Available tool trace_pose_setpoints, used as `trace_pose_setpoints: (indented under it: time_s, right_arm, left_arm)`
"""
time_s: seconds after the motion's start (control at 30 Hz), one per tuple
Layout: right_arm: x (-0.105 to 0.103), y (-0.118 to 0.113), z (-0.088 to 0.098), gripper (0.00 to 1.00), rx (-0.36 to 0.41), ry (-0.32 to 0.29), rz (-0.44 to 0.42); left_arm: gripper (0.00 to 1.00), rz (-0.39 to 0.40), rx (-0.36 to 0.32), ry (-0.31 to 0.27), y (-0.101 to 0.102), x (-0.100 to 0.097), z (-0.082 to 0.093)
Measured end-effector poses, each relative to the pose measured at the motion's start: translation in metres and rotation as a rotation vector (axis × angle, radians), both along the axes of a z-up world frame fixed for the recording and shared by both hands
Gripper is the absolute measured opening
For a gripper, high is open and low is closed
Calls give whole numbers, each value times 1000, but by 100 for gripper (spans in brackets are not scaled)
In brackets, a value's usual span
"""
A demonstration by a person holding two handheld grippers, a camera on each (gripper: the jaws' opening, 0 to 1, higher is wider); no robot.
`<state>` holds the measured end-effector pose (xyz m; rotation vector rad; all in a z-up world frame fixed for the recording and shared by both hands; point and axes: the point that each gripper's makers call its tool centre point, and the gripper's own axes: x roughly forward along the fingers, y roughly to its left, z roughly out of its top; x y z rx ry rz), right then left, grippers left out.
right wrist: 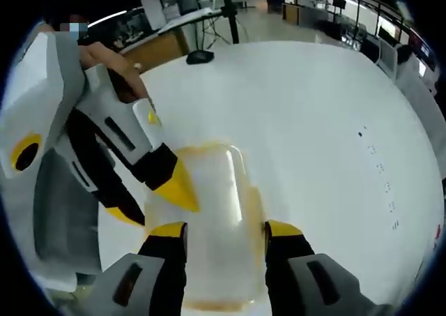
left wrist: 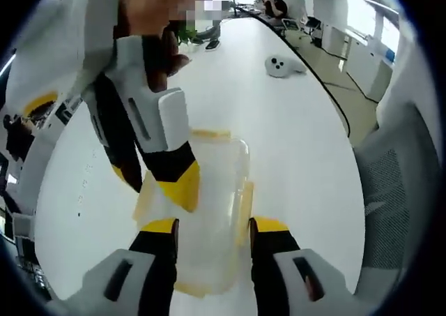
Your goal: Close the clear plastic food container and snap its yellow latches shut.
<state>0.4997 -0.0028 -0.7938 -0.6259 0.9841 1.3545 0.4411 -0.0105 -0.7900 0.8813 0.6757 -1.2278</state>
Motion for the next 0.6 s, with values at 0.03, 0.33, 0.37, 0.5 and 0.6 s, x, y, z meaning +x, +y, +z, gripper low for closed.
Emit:
trace_pose_setpoints:
  time_s: [0.03,0.33,0.37,0.5,0.6]
  right_arm:
    - [0,0,0,44,-1,2,3]
    - [-1,2,-2,43,-19,18,50]
    - [-1,2,-2,43,-21,19,58]
    - [-2,3,-3,42,-46,35,72]
    - [-3,4,-4,42,-72,39,83]
  left_arm:
    - [42,2,1,-3,0,0,0]
    - [41,-3,26,-34,0,2,-1]
    - [41,-12,30,-36,0,2,-2]
    - [41,-59,36,-96,0,0,-6]
    - [40,-29,39,-118,-1,0,-7]
